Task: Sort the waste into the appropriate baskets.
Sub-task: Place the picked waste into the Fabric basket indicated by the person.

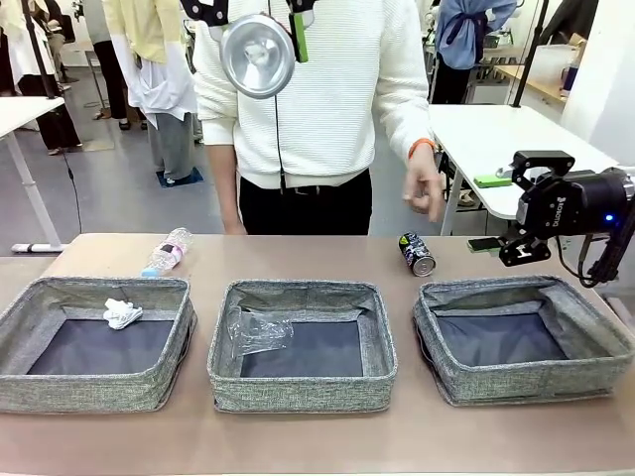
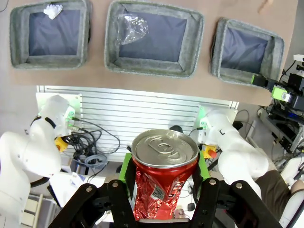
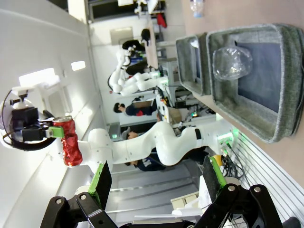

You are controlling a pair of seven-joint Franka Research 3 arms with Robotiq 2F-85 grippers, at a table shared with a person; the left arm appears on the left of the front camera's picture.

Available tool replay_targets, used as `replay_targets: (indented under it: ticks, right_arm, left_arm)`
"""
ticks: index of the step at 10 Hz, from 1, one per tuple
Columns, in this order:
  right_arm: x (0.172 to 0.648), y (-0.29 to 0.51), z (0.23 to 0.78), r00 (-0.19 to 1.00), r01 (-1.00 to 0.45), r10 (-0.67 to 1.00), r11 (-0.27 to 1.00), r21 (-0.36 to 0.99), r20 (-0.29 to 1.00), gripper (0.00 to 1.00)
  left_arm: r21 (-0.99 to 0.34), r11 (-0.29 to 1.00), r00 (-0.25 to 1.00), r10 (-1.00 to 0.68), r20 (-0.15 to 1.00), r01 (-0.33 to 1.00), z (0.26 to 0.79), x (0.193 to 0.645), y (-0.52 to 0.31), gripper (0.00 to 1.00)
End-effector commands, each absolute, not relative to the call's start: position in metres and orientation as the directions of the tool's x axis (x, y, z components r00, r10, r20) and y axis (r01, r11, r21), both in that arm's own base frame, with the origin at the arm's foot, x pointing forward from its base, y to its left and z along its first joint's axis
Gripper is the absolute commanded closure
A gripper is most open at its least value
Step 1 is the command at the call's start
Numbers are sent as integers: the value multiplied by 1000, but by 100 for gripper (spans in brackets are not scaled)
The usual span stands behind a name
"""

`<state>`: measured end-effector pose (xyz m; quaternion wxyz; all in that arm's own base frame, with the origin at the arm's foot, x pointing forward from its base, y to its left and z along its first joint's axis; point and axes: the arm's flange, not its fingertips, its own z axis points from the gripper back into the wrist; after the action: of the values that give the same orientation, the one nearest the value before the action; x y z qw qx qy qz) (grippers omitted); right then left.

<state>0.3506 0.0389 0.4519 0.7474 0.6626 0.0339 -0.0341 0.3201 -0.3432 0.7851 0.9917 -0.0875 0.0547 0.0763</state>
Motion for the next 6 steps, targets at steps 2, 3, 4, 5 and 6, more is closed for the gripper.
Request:
replay_targets:
  ticks: [2,3,4,5,6]
  right_arm:
    - [351,36,457,994,109,4,130,986,-110,0]
    - [351,36,457,994,109,4,130,986,-110,0]
    - [351,36,457,994,109,4,130,986,-110,0]
    - [351,36,457,994,109,4,130,986,-110,0]
    - [351,36,457,994,109,4,130,986,-110,0]
  left_arm:
    - [-157,974,982,149,-118,-166,783,318,-339,42]
    - [-157,974,982,149,-118,-166,783,318,-339,42]
    - [-157,974,982,149,-118,-166,783,318,-339,42]
    - [-157,974,982,149,-118,-166,783,318,-339,42]
    - [-157,974,982,149,-118,-166,783,318,-339,42]
